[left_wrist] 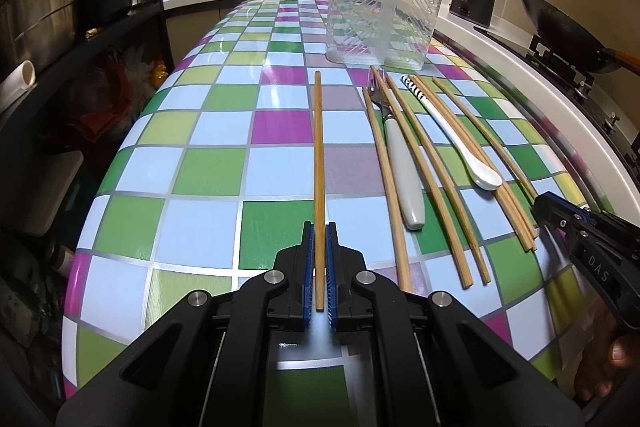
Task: Organize utensils
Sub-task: 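Lift both held chopsticks and carry them over the clear plastic container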
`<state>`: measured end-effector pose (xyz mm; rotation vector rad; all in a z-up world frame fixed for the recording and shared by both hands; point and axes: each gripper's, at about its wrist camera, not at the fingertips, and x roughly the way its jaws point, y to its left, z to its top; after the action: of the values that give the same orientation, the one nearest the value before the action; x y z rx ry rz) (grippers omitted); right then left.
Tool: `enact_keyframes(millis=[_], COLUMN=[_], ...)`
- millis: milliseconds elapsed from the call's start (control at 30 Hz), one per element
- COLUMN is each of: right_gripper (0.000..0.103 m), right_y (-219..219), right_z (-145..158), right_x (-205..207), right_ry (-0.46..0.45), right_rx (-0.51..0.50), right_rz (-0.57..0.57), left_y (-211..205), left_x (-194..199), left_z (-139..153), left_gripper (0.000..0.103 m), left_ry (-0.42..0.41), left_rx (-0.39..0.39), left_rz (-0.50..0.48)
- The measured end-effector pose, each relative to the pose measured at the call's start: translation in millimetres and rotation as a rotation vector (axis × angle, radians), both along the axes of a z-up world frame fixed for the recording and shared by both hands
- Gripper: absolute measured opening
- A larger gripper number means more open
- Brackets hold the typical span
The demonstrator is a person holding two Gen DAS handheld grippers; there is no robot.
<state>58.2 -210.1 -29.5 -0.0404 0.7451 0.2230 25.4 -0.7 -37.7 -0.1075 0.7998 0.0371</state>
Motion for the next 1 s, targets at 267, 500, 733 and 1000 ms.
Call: enact_keyframes(millis=[267,500,733,1000], right_gripper=[0.005,0.005,0.005,0.005], right_y=[11,21,16,5], right_z=[35,75,109,127], right_x=[-13,-16,-14,-12], right_ry=[-0.13,-0.237,-0.318,-0.348], right_rx=[-0.025,-0.02,-0.008,0.017], right_rz=[0.023,-0.013,-0.079,-0.108], left_y=[4,11,13,11], left_x=[-7,-5,-7,-8], left_z=[32,61,85,104], left_gripper=[0.006,0.006,0.006,0.006], left_ry=[-0.136,-0.262,-0.388,-0.457], left_rx=[0.023,0.041,0.07,0.06], left_rz=[-0.008,-0.012,-0.026,-0.035])
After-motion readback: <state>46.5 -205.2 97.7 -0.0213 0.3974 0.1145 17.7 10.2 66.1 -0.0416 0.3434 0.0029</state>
